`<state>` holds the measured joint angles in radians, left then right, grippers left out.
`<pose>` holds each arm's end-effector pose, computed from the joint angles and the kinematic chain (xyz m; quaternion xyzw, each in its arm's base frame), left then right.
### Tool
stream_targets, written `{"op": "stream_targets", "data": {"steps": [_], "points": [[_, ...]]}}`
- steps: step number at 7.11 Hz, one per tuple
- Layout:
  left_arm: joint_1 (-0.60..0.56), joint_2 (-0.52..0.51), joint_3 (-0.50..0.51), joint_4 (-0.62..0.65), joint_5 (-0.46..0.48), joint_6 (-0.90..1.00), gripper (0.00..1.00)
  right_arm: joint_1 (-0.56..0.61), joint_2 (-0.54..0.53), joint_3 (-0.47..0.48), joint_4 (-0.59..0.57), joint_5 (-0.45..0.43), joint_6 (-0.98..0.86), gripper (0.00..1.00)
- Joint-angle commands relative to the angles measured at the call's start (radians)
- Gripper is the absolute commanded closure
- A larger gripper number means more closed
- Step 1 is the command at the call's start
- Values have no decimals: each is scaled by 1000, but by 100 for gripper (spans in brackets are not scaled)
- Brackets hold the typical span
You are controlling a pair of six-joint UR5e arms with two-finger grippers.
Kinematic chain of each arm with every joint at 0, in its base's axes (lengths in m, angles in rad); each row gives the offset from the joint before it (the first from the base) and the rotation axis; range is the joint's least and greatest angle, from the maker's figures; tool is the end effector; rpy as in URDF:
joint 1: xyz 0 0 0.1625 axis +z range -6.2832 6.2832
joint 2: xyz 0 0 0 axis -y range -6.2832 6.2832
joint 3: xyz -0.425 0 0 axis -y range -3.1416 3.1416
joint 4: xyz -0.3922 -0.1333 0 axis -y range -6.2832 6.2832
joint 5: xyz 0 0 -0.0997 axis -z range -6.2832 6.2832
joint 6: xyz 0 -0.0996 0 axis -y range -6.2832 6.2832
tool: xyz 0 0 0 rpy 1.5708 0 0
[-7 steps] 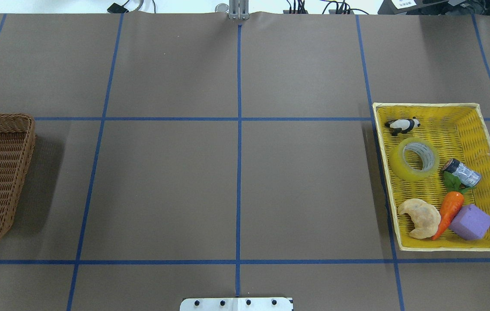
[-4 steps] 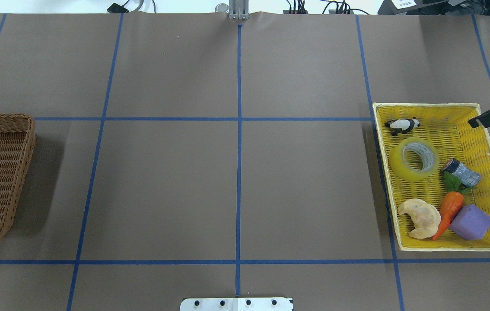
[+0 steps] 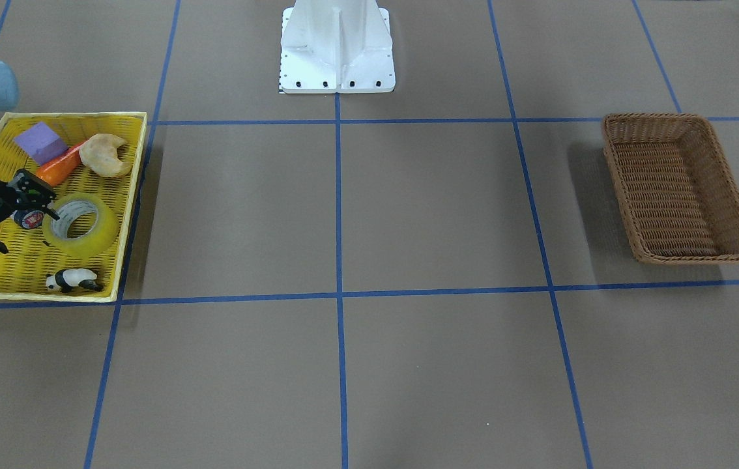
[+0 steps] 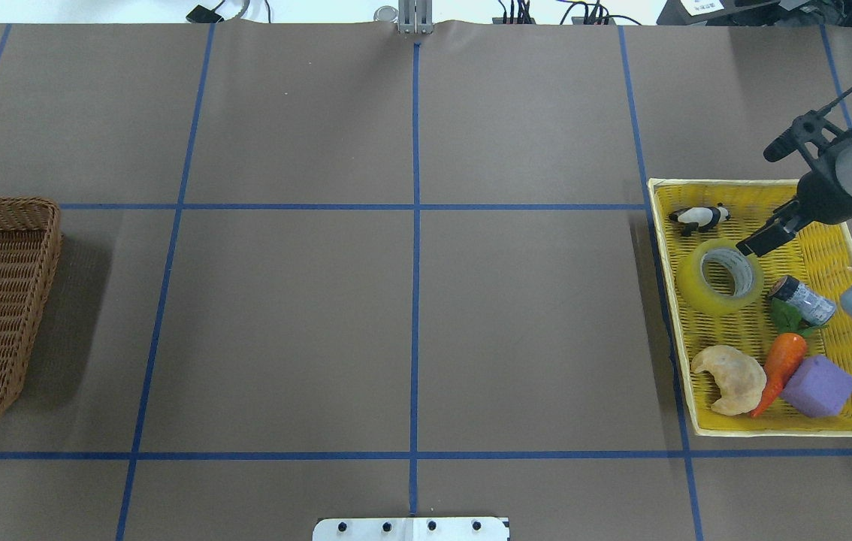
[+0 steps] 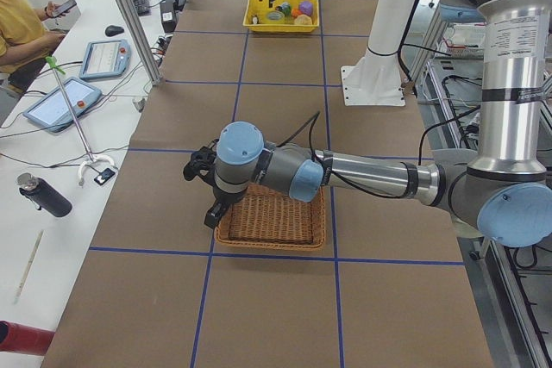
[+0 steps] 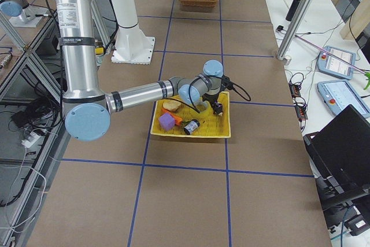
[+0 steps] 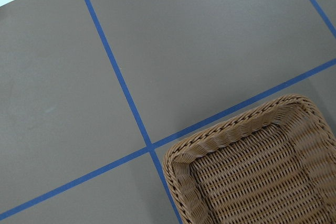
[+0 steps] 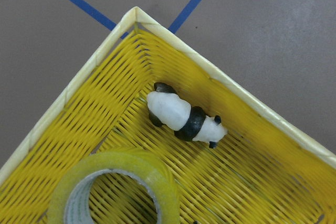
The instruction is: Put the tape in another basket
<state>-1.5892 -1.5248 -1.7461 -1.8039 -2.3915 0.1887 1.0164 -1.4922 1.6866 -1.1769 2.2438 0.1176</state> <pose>-0.0694 -0.4855 0.5646 0.2049 0.3732 0.1483 0.8926 -0.2260 -0.5003 0.5199 0.1542 -0.3886 -0.2892 0.8612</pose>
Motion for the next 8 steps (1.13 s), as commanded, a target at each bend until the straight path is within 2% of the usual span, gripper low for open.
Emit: {"op": "stream_targets", "data": {"steps": [1, 2, 3, 4, 5, 8], "points": [[0, 0, 0, 0, 0, 0, 1, -39, 20, -65, 0, -4, 0, 0], [0, 0, 0, 0, 0, -2, 1, -47, 18, -67, -1, -4, 0, 3], [0, 0, 0, 0, 0, -2, 1, -48, 17, -64, 0, -6, -4, 51], [0, 0, 0, 0, 0, -2, 1, -50, 17, -64, 0, -6, -12, 90], [0, 0, 0, 0, 0, -2, 1, -48, 17, -55, -1, -7, -13, 100], [0, 0, 0, 0, 0, -2, 1, -45, 15, -42, -1, -6, -18, 100]]}}
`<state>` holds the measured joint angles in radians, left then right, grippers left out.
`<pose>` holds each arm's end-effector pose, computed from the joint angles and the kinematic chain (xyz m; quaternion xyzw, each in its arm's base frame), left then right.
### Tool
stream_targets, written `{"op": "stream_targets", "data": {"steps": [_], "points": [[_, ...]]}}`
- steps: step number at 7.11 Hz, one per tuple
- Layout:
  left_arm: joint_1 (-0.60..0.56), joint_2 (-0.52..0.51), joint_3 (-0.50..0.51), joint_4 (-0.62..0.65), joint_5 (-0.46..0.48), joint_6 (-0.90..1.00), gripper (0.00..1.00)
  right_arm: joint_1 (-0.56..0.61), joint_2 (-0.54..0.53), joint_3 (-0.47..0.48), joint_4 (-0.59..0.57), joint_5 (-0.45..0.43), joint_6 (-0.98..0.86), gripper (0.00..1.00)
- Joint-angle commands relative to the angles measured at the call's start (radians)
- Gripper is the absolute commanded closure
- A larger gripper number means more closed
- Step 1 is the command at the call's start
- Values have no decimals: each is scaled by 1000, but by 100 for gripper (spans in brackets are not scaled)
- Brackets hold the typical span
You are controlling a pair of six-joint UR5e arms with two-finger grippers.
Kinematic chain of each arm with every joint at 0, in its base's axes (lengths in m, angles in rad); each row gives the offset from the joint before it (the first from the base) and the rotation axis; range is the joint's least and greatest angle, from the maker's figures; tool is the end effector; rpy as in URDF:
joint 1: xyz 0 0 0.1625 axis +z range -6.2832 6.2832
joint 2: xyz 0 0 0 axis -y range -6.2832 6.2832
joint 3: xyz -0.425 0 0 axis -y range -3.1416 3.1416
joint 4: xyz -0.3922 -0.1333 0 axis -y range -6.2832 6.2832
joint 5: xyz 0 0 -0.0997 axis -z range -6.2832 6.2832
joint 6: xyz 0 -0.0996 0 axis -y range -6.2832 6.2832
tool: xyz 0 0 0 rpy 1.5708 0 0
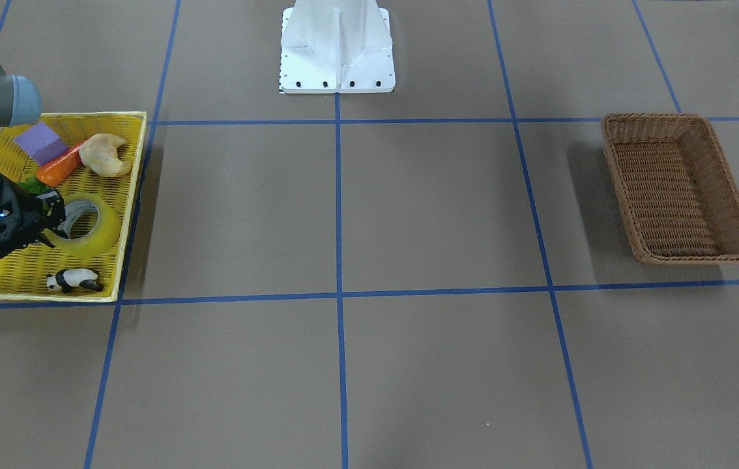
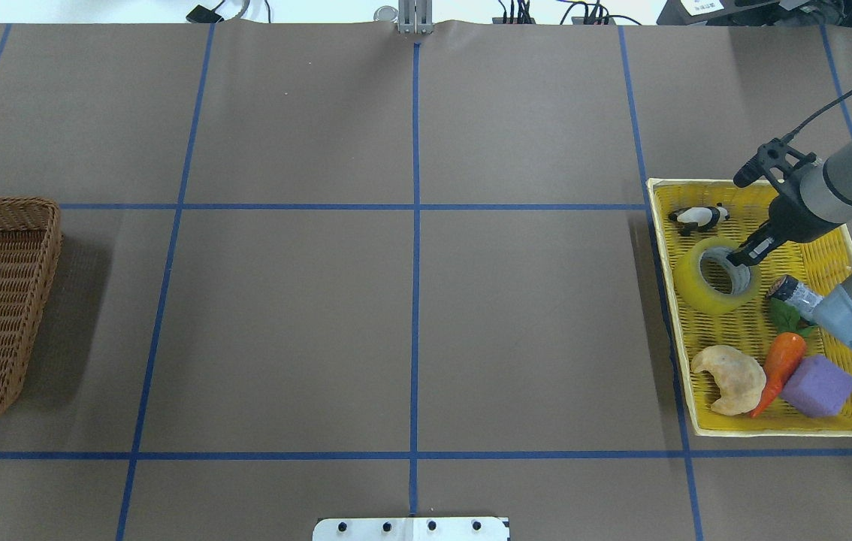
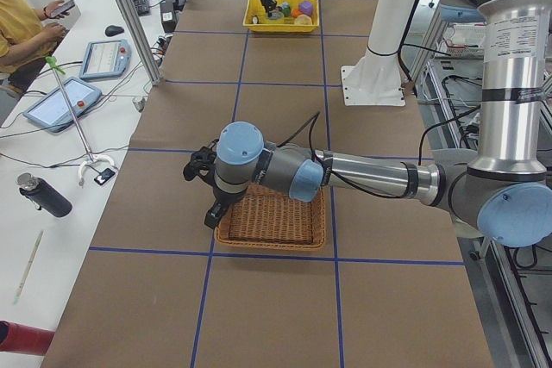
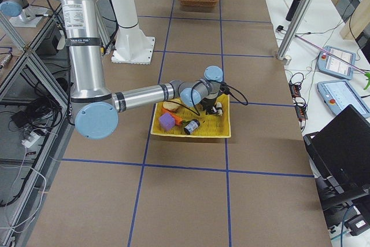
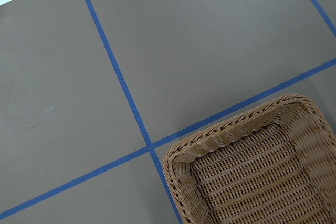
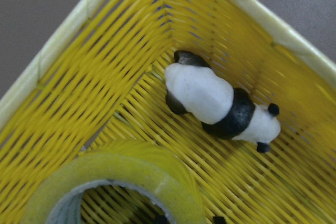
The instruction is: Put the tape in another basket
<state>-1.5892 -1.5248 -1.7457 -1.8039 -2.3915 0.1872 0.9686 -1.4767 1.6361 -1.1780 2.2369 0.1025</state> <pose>-0.0694 -0.4855 0.5648 0.2045 0.3734 0.1476 0.8927 -0.2542 -0.4965 0.5377 0.1332 -0.3841 -0.3112 0.8590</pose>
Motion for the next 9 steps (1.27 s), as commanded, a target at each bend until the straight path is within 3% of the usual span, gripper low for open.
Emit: {"op": "stream_targets", "data": {"steps": [1, 2, 4, 5, 7, 9], "points": [[0, 0, 0, 0, 0, -5, 1, 25, -8, 40, -6, 12, -7, 100], [0, 0, 0, 0, 0, -5, 1, 68, -13, 89, -18, 32, -7, 100], [0, 0, -2, 0, -2, -11, 1, 134, 4, 117, -22, 110, 5, 100], [0, -2, -5, 0, -3, -14, 1, 133, 51, 117, -25, 109, 41, 100], [0, -3, -11, -32, -3, -17, 1, 118, 154, 128, -17, 109, 272, 100], [40, -12, -9, -64, -64, -34, 1, -26, 310, 128, -8, 66, 575, 100]]}}
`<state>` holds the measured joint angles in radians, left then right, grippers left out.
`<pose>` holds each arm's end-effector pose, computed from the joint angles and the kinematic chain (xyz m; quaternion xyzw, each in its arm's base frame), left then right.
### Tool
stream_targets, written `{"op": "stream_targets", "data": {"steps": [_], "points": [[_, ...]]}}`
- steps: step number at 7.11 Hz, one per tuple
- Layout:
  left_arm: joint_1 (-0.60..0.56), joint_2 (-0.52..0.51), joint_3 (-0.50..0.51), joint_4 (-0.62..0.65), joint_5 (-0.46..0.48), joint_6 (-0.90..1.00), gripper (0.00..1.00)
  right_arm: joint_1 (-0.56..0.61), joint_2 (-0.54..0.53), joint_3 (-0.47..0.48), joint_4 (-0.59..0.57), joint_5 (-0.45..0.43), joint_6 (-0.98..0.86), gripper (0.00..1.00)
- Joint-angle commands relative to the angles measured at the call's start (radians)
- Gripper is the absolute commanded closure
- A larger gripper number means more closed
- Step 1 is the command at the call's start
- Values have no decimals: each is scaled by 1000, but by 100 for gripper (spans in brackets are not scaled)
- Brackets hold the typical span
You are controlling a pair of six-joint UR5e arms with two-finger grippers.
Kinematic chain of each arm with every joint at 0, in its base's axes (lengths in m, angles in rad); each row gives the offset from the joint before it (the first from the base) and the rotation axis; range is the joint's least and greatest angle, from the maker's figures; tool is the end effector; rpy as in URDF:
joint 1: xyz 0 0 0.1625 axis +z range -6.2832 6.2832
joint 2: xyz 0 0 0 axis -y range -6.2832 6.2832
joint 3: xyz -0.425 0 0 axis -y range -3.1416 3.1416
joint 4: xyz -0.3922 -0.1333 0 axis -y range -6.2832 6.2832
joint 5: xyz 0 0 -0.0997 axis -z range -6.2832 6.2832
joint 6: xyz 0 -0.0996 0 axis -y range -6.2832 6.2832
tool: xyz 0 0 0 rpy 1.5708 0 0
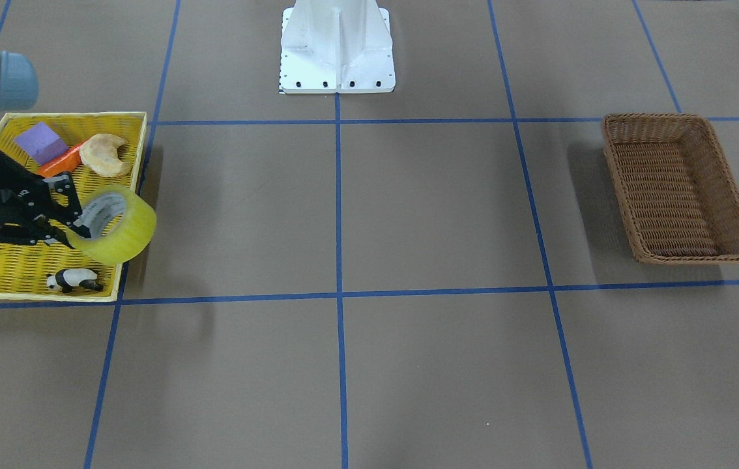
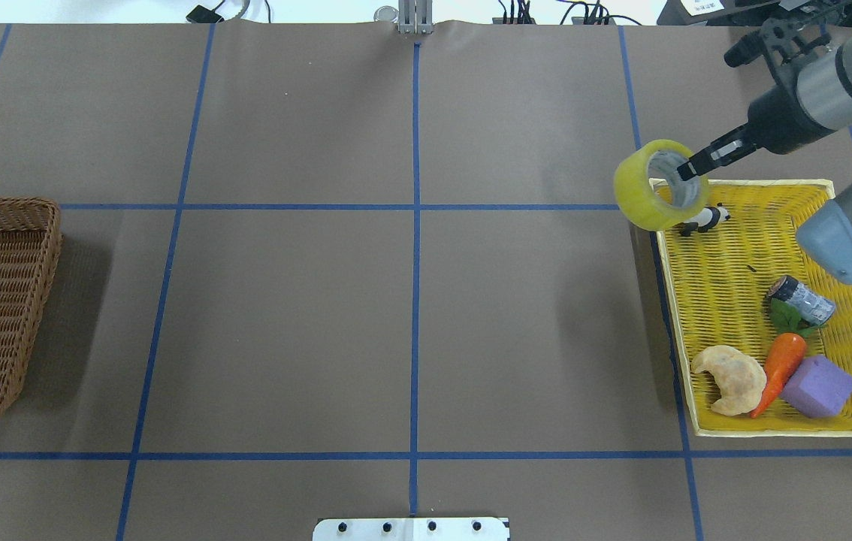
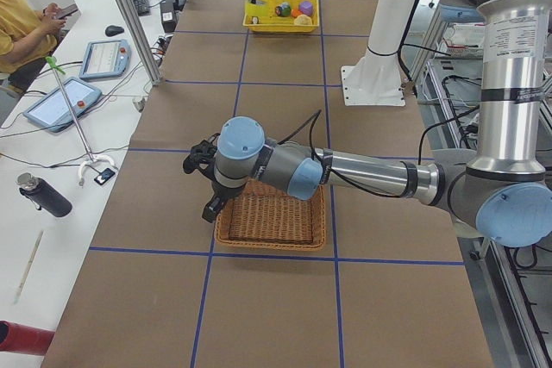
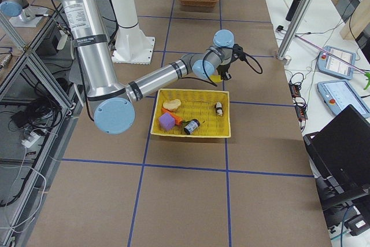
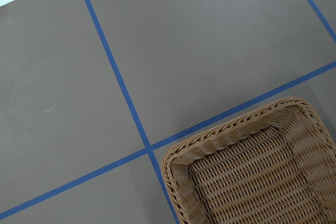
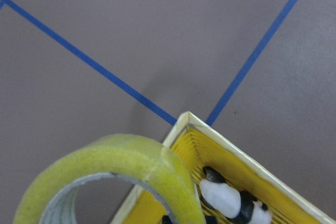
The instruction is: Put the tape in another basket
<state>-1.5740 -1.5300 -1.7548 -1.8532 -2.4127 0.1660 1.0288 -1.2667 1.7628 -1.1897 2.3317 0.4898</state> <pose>-0.0606 -0.4889 0.5504 0.2258 0.3817 0.1586 0.8821 -0.2497 -0.5400 0.3508 0.1771 -0.4870 -0.1796 0.8362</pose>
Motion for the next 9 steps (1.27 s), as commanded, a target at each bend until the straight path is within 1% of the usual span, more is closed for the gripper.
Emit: {"op": "stream_targets", "data": {"steps": [1, 2, 3, 4, 5, 6, 7, 9], "points": [[64, -25, -3, -35, -84, -96, 1, -160, 174, 6, 5, -113, 313, 100], [98, -57, -3, -106, -98, -234, 1, -218, 222, 21, 5, -177, 397, 100], [156, -100, -3, -200, -114, -420, 1, -278, 278, 24, 7, -257, 477, 100], [236, -145, -3, -298, -120, -609, 1, -345, 327, 24, 7, -366, 537, 100], [318, -200, -2, -392, -118, -804, 1, -404, 363, 24, 16, -450, 576, 100], [386, -266, 0, -462, -115, -974, 1, -456, 372, 20, 71, -535, 619, 100], [435, -304, 0, -519, -111, -1088, 1, -498, 374, 14, 131, -614, 656, 100], [507, -357, -5, -662, -106, -1269, 1, -568, 400, 7, 143, -736, 665, 100]]}}
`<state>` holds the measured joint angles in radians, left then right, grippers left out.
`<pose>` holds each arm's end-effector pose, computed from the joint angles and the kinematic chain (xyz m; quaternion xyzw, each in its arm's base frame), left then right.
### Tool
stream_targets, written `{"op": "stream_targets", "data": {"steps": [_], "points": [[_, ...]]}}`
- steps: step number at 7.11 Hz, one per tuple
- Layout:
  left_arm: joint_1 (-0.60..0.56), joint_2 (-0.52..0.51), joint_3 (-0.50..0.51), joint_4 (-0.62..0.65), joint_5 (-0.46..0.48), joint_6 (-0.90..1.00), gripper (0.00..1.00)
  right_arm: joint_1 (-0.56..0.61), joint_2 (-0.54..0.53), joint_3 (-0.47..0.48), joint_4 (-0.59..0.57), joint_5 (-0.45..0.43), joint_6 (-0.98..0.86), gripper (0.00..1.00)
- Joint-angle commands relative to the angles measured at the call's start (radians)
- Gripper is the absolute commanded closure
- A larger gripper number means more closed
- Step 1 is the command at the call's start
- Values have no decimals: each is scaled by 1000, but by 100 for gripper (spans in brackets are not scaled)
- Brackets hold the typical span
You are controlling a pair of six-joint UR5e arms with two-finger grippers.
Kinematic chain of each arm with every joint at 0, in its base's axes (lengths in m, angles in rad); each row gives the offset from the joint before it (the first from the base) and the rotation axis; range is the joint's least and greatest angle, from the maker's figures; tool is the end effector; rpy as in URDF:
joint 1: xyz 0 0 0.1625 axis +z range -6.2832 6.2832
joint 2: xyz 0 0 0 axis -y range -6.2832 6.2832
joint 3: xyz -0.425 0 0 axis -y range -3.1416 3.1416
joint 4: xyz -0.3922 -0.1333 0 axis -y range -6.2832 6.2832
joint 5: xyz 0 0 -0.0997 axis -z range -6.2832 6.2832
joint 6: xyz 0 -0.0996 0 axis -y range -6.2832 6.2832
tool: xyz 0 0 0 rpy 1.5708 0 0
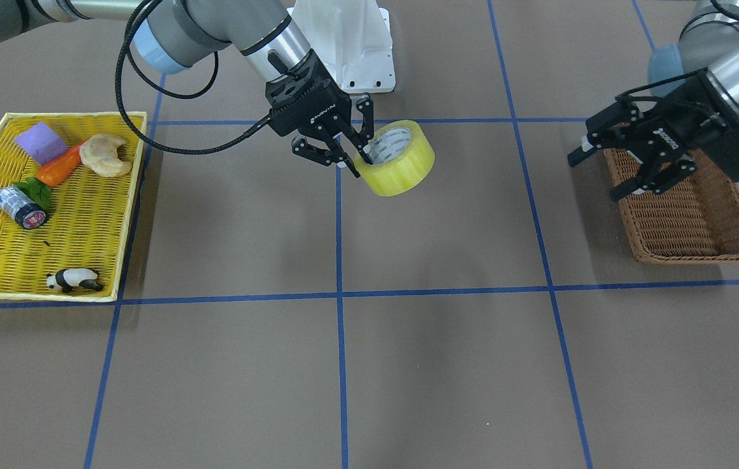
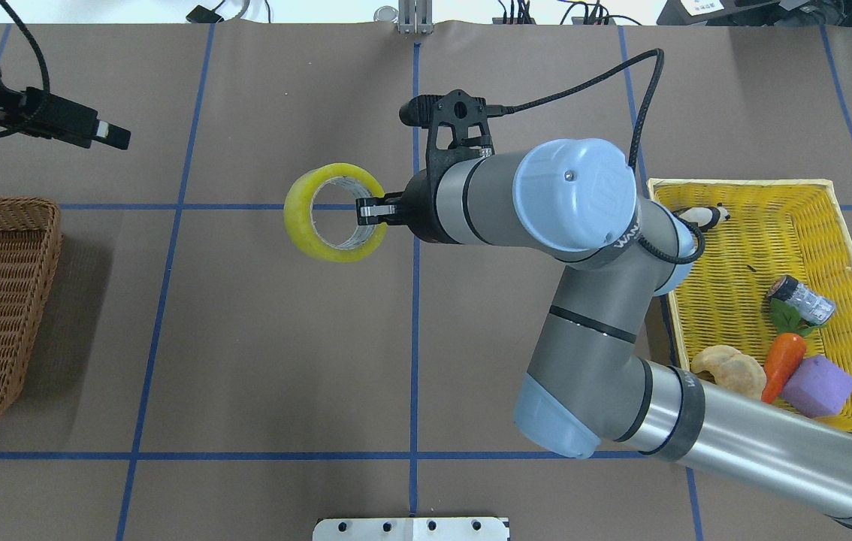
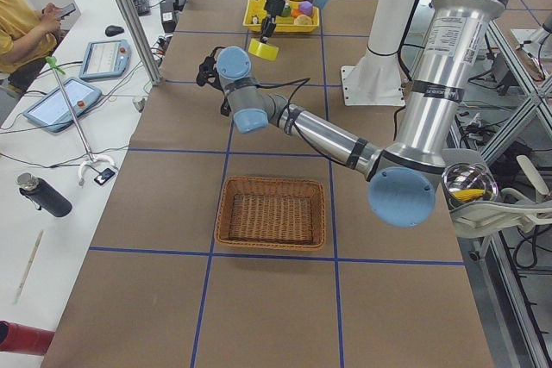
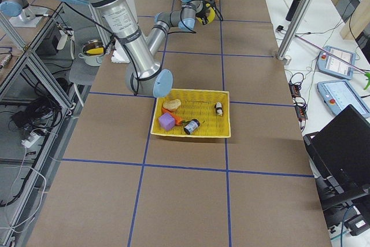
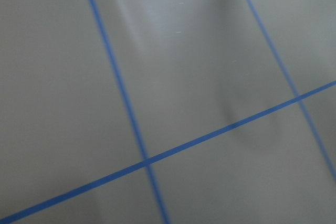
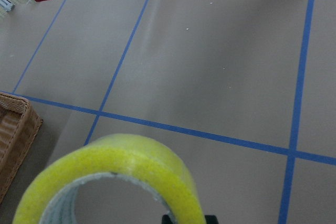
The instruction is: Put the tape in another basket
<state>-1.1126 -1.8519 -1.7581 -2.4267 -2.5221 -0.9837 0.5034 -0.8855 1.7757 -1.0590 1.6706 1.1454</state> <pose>0.1957 -0.5148 0.3112 0.1722 0.6321 0.0898 0.7502 -0.4925 -0.4121 0.1051 0.2544 -0.5930 -0.0024 0.7639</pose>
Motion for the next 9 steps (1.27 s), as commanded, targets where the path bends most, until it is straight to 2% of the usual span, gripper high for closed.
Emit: {"op": "stream_targets", "data": {"steps": [1, 3, 9], "points": [[107, -61, 11, -162, 8, -189, 1, -66, 39, -15, 13, -116, 10, 100], [195, -95, 5, -173, 8, -204, 1, -75, 48, -16, 10, -118, 10, 100], [200, -98, 3, -203, 8, -202, 1, -75, 68, -16, 8, -117, 11, 100]]}}
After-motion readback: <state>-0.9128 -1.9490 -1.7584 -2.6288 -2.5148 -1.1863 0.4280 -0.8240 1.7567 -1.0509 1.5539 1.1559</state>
